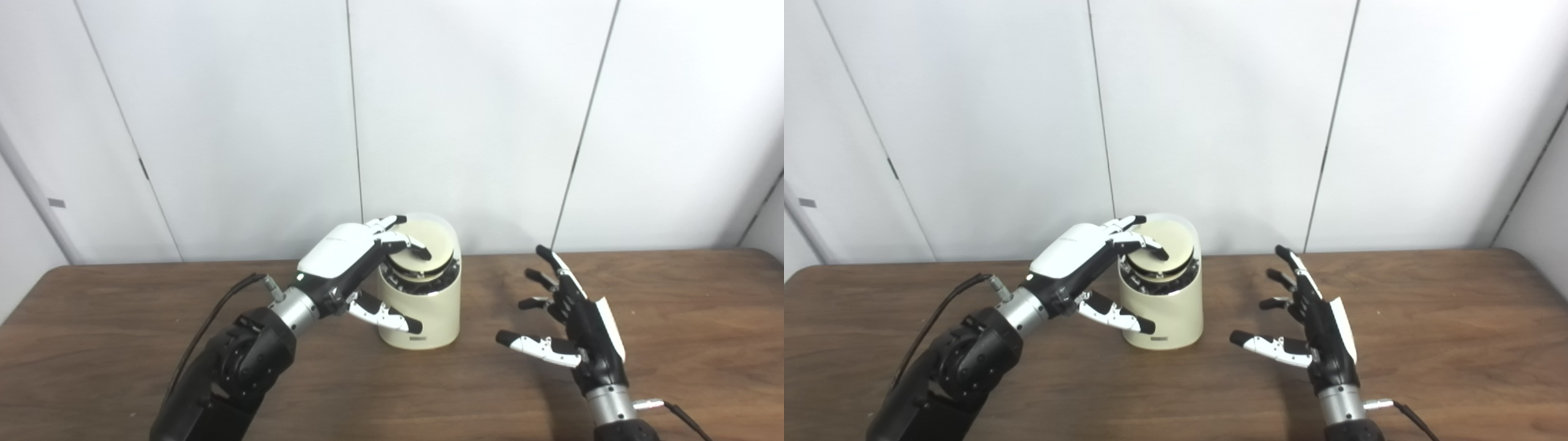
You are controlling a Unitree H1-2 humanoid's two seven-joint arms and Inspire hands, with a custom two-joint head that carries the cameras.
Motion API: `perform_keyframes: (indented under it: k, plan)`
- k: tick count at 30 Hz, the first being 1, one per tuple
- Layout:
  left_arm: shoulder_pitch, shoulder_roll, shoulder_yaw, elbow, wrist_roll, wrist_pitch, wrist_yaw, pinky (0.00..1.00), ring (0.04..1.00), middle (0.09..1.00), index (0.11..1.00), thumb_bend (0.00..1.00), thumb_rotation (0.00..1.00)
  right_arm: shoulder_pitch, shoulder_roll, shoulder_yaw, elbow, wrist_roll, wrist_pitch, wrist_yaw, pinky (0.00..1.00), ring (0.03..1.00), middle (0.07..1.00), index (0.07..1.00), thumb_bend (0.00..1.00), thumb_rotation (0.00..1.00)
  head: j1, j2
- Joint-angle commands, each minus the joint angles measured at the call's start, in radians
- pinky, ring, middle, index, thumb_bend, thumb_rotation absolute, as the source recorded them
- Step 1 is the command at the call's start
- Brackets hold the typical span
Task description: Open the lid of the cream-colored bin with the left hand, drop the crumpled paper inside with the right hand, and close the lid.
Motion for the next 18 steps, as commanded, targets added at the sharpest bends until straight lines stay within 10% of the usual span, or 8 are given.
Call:
perform_keyframes:
  k: [1,7,11,15,18]
  plan:
    - [-0.041,0.01,0.011,-0.009,0.005,-0.014,0.017,0.96,0.977,0.801,0.776,0.92,0.32,-0.034,-0.02,0.0,-0.004,0.003,-0.022,0.006,0.81,0.939,0.989,0.991,0.99,0.38,-0.002,0.0]
    - [-0.042,0.012,0.014,0.001,0.005,-0.022,0.025,0.94,0.973,0.799,0.779,0.92,0.32,-0.023,0.016,-0.006,-0.083,-0.048,0.015,-0.045,0.58,0.759,0.884,0.833,0.8,0.17,-0.001,0.0]
    - [-0.043,0.013,0.014,0.002,0.008,-0.024,0.025,0.94,0.971,0.801,0.779,0.92,0.34,-0.025,-0.002,-0.002,-0.054,-0.023,0.023,-0.015,0.73,0.894,0.991,0.954,0.99,0.37,-0.002,-0.002]
    - [-0.042,0.011,0.016,0.0,0.007,-0.019,0.022,0.94,0.973,0.8,0.778,0.93,0.32,-0.022,0.022,-0.002,-0.099,-0.052,0.037,-0.048,0.56,0.742,0.864,0.805,0.8,0.14,-0.003,-0.002]
    - [-0.041,0.009,0.016,0.001,0.007,-0.021,0.025,0.95,0.971,0.799,0.777,0.93,0.31,-0.018,-0.011,0.017,-0.11,-0.023,0.084,0.017,0.72,0.874,0.968,0.915,0.93,0.32,-0.003,-0.002]
